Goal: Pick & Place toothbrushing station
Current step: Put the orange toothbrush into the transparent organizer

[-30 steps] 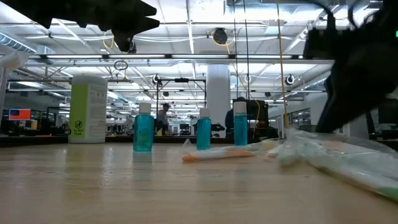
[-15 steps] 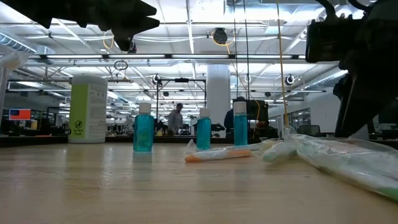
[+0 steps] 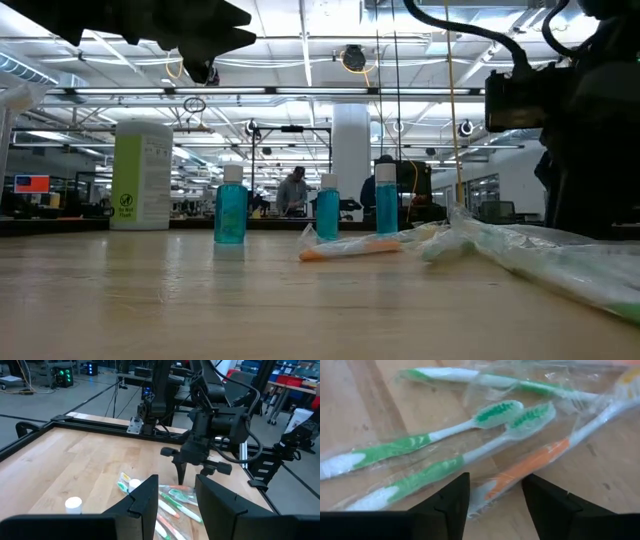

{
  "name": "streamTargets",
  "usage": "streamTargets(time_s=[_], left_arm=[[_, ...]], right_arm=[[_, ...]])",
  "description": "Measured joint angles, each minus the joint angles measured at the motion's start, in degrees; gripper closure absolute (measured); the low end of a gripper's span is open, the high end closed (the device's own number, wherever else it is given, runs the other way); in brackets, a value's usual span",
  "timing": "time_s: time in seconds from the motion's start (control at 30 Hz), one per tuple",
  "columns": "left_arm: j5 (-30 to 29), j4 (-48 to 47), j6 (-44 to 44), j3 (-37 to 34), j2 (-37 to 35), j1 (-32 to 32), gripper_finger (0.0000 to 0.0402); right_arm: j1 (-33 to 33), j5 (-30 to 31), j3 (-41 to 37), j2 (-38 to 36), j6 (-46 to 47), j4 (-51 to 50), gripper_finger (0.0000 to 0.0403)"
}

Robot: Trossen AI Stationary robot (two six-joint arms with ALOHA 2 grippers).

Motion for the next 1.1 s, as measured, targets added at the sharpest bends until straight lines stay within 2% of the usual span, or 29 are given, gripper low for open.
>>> streamTargets(time_s=[0.2, 0.43, 0.67, 0.8, 0.9, 1.1], left_arm=[[-0.02, 0.02, -0.2, 0.0, 0.01, -0.01, 0.027], [-0.02, 0.01, -0.22, 0.0, 0.0, -0.01, 0.027], [-0.04, 0.01, 0.7, 0.0, 0.02, -0.01, 0.027], [-0.2, 0.01, 1.26, 0.0, 0.01, -0.01, 0.027], [-0.22, 0.01, 3.99, 0.0, 0.02, -0.01, 0.027], [-1.61, 0.61, 12.98, 0.0, 0.01, -0.01, 0.027]], right_arm=[[-0.06, -0.35, -0.09, -2.02, 3.81, -3.93, 0.0292], [0.05, -1.75, -0.37, -4.51, 3.19, -6.68, 0.0384], [0.07, 5.29, -0.42, -8.74, 4.01, -13.13, 0.0379], [0.05, 10.99, -0.42, -13.03, 2.43, -14.31, 0.0385], [0.05, 17.66, -0.41, -17.02, -0.4, -13.39, 0.0385], [0.05, 38.03, -0.39, -24.02, -13.8, -8.12, 0.0384]])
